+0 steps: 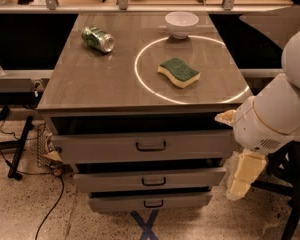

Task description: Open top drawer

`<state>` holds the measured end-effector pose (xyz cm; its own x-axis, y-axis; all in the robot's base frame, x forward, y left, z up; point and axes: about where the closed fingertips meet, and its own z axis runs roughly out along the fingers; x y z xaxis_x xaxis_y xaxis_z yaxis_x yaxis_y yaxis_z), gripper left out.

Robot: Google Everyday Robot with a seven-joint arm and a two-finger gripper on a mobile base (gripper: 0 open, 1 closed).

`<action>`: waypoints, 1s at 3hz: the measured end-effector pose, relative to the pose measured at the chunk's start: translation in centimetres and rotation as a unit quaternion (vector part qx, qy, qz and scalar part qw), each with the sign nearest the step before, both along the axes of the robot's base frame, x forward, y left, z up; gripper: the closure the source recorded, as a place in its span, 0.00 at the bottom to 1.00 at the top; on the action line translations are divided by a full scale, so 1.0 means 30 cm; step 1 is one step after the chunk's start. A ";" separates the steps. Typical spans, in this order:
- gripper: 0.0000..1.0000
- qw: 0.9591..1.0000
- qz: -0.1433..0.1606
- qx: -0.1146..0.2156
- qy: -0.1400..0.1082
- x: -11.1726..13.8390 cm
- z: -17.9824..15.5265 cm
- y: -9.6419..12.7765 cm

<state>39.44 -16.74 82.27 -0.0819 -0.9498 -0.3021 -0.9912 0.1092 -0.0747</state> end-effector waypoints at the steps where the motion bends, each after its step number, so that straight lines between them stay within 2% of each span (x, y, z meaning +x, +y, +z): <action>1: 0.00 1.000 0.000 0.000 0.000 0.000 0.000 0.000; 2: 0.00 1.000 0.003 0.002 -0.007 0.060 -0.061 0.039; 3: 0.00 1.000 -0.007 0.000 -0.018 0.191 -0.223 0.093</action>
Offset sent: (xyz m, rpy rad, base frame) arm 0.0632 0.0396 -0.0662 0.0189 -0.0392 0.0217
